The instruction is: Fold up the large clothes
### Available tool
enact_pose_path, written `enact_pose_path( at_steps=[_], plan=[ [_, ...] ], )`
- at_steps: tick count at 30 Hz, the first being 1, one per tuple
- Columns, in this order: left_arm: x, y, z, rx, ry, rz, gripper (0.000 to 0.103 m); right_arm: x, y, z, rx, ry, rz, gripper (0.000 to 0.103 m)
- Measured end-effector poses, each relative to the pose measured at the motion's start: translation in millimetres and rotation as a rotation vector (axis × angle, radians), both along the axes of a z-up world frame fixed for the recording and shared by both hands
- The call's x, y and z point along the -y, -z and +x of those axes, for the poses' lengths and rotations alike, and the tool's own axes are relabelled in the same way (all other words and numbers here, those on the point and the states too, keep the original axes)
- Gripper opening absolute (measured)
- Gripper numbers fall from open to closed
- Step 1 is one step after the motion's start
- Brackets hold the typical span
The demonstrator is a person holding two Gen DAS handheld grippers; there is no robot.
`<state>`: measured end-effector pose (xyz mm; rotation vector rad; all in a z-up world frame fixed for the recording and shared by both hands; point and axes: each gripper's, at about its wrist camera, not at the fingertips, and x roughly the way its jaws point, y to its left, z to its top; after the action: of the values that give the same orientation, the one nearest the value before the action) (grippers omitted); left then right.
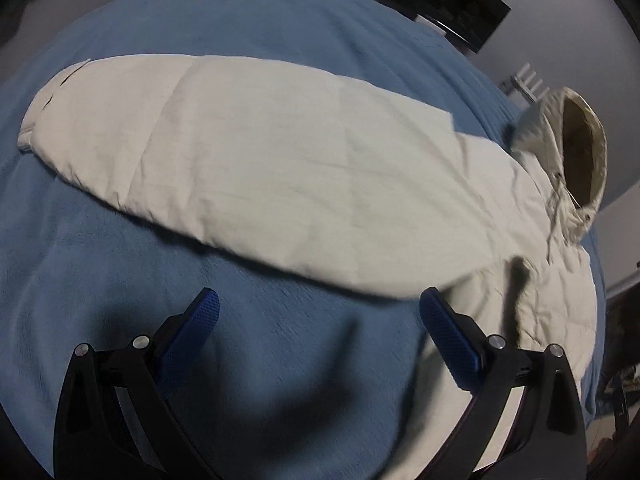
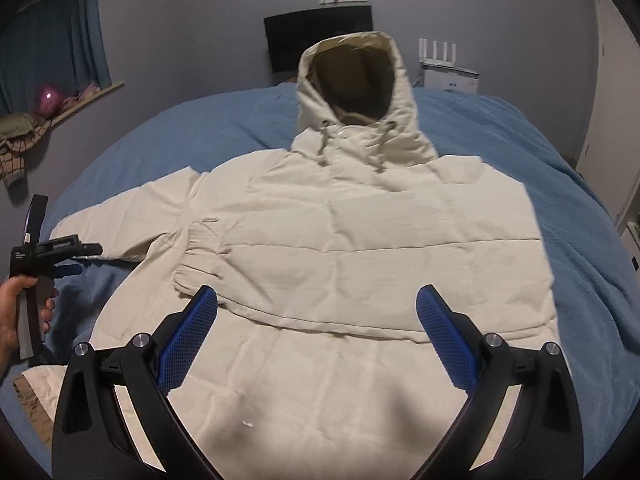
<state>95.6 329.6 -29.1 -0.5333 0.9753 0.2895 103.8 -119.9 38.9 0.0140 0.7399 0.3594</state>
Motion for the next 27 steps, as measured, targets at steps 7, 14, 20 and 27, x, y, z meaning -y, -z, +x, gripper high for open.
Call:
enact_pose_path(
  at_steps=[7, 14, 20, 27],
  plan=[
    [-31, 22, 8, 0.033, -0.08, -0.063, 0.096, -29, 8, 7, -0.018, -0.034, 0.016, 0.095],
    [-69, 25, 8, 0.108, -0.217, -0.012, 0.091, -35, 23, 7, -0.059, -0.034, 0.017, 0.095],
    [-66, 17, 18, 0.101, -0.193, 0.177, 0.049, -36, 29, 2, -0.067, -0.043, 0.013, 0.095],
    [-60, -32, 11, 0.235, -0.185, 0.263, 0.016, -31, 32, 1, -0.075, -0.026, 0.016, 0.095]
  ],
)
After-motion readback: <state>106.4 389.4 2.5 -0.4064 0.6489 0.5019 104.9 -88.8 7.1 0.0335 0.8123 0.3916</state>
